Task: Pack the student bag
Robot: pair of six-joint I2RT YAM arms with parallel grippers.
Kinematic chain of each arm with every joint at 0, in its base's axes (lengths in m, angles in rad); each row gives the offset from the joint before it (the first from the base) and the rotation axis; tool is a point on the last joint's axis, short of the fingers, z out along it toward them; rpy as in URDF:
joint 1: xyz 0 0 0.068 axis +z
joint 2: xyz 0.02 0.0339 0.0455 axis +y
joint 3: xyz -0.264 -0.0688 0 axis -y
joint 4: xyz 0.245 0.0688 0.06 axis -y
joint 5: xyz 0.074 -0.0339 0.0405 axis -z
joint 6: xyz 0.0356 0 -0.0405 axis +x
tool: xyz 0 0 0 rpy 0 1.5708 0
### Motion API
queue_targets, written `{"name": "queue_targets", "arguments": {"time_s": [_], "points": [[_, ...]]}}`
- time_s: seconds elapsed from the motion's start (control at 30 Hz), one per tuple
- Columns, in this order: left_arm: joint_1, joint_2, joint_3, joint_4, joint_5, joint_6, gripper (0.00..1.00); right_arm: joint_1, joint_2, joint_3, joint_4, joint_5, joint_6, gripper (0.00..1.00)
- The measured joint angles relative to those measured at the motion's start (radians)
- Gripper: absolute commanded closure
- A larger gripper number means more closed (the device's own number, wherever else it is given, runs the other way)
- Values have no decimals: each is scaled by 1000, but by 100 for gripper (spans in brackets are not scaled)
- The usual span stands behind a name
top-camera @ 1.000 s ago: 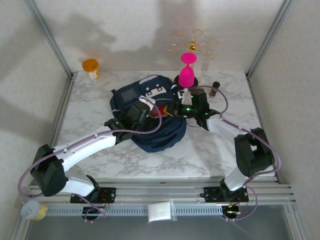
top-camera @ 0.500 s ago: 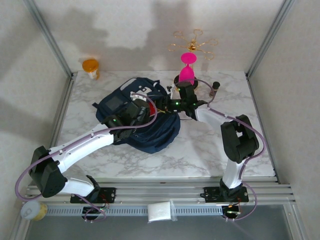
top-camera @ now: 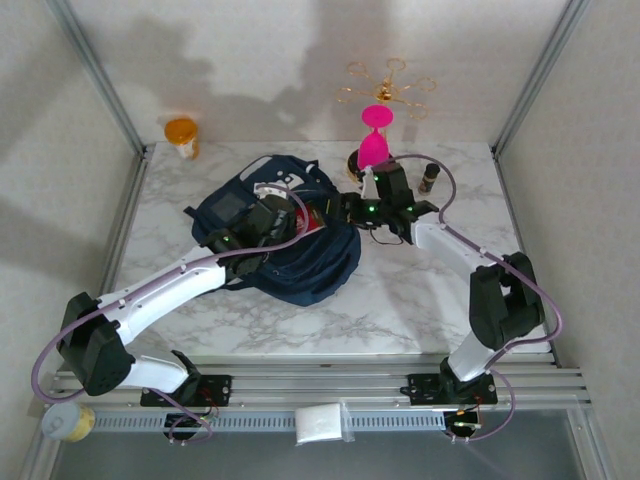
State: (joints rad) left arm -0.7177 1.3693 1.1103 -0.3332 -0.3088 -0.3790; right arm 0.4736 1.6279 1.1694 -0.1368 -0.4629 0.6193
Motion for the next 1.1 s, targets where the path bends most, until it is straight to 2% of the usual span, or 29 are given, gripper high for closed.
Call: {"name": "queue_targets", "arguments": {"time_s": [0.23,0.53,0.87,1.1], "points": [[0,0,0,1,29,-11,100,53,-1,-63,-2,66,39,75],[3,0,0,8,66,-39,100,90,132,47,27,100,63,93],[-7,30,-8,67,81,-138,100,86,193,153,90,121,13,91],[-15,64,-8,100,80,-182,100,31,102,61,117,121,-59,84]]}}
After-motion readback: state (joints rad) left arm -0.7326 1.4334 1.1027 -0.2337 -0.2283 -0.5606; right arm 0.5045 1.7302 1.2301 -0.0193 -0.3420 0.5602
